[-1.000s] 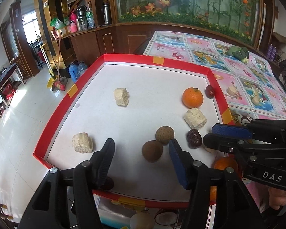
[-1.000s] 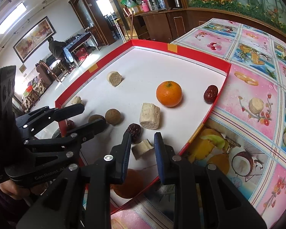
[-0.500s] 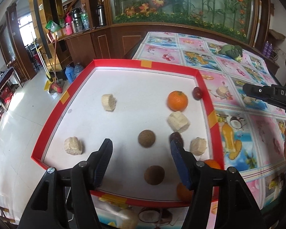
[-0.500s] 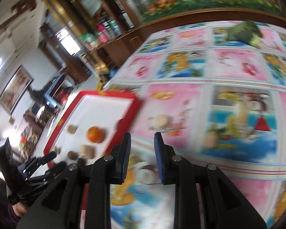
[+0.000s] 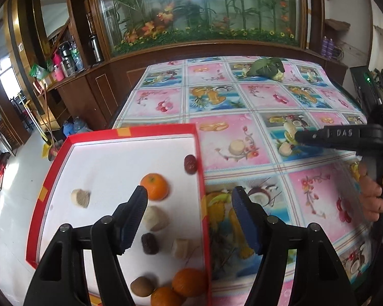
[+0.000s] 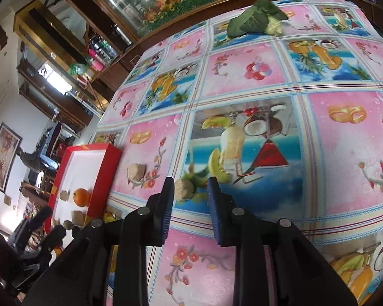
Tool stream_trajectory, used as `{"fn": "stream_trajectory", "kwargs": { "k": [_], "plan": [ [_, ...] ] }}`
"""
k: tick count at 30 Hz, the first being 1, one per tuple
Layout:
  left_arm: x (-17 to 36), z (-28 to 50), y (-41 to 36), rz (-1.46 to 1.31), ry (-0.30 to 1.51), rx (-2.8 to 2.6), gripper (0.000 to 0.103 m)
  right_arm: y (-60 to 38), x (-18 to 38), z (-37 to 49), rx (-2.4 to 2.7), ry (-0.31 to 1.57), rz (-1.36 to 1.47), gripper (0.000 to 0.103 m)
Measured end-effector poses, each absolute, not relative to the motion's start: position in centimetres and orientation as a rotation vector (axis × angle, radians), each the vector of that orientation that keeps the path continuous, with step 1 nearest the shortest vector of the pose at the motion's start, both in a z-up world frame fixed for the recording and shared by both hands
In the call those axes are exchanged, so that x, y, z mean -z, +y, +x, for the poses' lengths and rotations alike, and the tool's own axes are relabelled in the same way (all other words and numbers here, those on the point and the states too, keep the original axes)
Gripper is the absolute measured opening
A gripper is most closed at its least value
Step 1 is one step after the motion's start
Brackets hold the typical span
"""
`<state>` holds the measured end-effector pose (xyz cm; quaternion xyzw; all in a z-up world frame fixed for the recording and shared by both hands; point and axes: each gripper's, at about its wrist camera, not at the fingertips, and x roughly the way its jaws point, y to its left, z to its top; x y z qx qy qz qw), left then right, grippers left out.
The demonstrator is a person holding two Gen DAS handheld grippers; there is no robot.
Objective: Organize fruits
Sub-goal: 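Grasp another tan cube with right tool while left tool grasps a round tan piece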
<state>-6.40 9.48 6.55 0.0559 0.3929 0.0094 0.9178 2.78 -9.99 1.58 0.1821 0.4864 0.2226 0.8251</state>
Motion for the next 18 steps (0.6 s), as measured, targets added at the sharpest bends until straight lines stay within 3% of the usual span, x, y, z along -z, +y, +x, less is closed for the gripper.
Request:
{"fn": "stream_trajectory", "kwargs": {
  "k": [2, 13, 16, 18],
  "plan": [
    [-6.5, -6.0, 9.4, 0.109, 0.816, -0.028, 0.068, -8.7, -1.5, 2.6, -0.484, 1.037, 0.337, 0.037],
    [-6.3, -3.8, 9.4, 0.110, 0.849, -0.068, 0.068, -5.4, -1.1, 2.0, -0.375, 0.984, 0.094, 0.037],
    [-6.1, -3.0, 8.8, 0.114, 0.858, -0.061, 0.068, -4.9, -1.1, 1.8, -0.361, 0.972, 0.047, 0.035],
    [-6.1, -2.3, 8.3, 0.120, 0.861, -0.049, 0.068, -4.7, -1.0, 1.7, -0.359, 0.968, 0.027, 0.026]
  ]
}}
